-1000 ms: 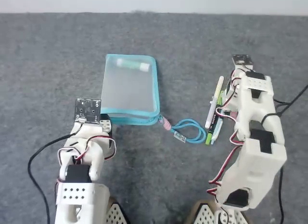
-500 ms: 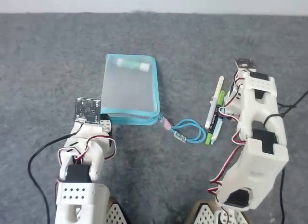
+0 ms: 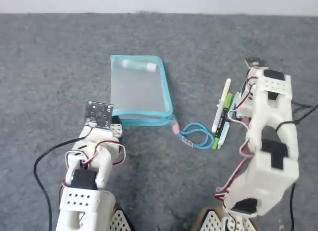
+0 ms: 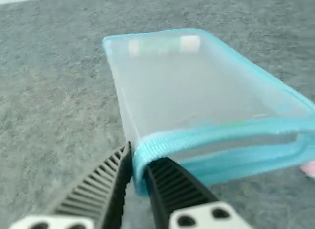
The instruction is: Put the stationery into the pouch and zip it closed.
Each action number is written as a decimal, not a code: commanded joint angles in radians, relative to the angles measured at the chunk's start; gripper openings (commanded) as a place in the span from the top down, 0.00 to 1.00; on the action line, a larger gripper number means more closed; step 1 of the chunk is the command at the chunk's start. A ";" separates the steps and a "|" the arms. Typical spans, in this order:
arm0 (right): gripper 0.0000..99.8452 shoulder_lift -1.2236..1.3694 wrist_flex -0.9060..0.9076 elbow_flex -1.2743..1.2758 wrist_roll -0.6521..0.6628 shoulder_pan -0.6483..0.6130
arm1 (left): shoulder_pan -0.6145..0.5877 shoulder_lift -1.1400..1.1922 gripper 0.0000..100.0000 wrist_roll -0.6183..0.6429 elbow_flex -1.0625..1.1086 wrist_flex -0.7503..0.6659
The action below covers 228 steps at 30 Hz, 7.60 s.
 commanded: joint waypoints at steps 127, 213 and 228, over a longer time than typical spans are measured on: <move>0.99 -0.601 -0.087 0.470 -0.038 -0.140 | 0.069 -0.015 0.99 0.035 0.016 -0.087; 0.98 -0.183 0.367 -0.226 -0.015 -0.449 | 0.068 -0.015 0.99 0.034 0.025 -0.087; 0.99 -0.271 0.214 -0.066 -0.057 -0.694 | 0.069 -0.015 0.99 0.034 0.022 -0.089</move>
